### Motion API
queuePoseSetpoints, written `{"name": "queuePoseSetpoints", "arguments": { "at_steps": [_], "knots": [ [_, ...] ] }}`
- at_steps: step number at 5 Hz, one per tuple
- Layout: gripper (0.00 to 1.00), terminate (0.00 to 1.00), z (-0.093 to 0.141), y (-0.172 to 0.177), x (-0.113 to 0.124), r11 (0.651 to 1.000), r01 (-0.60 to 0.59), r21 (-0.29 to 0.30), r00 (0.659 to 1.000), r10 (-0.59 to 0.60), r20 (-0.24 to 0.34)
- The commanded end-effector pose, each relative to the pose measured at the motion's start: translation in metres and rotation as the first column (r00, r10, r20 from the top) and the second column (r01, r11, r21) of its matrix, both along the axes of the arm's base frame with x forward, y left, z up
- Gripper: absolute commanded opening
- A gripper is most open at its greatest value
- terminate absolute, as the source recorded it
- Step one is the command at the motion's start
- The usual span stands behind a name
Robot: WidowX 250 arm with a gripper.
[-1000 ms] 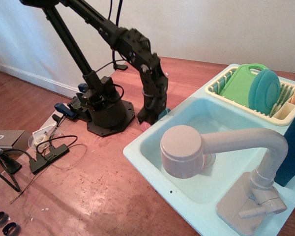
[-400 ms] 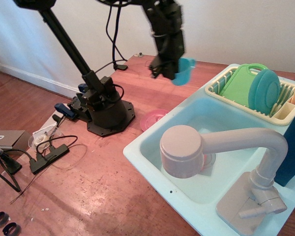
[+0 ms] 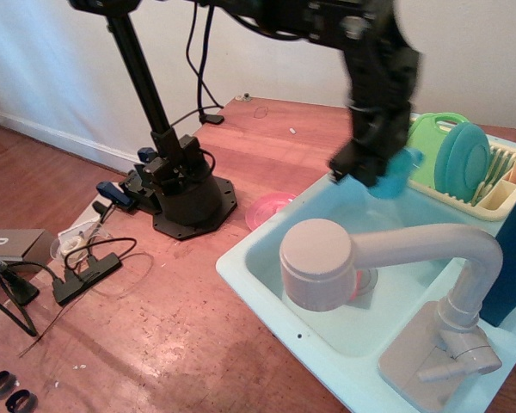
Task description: Put cup from anywhere into sink
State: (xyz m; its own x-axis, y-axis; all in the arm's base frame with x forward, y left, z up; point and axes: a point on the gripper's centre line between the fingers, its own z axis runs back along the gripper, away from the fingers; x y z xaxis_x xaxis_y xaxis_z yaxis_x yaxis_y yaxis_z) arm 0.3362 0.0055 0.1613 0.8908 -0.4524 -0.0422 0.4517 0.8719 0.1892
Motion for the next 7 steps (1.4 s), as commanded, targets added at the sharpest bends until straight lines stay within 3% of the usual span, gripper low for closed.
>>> {"name": "queuePoseSetpoints", "arguments": {
  "at_steps": [1, 2, 4, 6, 7],
  "knots": [
    [0.00, 0.00, -0.003, -0.009, 0.026, 0.997, 0.058, -0.043, 0.995, -0.054, 0.088],
    [1.00, 0.00, -0.003, -0.008, 0.016, 0.996, 0.052, -0.072, 0.997, -0.048, 0.062],
    [1.00, 0.00, 0.028, 0.003, -0.002, 0.999, 0.028, -0.038, 0.998, -0.026, 0.057],
    [1.00, 0.00, 0.092, 0.023, -0.026, 0.999, -0.020, 0.042, 0.996, 0.017, 0.087],
    [1.00, 0.00, 0.090, 0.016, -0.041, 0.997, -0.079, 0.023, 0.994, 0.077, 0.076]
  ]
}}
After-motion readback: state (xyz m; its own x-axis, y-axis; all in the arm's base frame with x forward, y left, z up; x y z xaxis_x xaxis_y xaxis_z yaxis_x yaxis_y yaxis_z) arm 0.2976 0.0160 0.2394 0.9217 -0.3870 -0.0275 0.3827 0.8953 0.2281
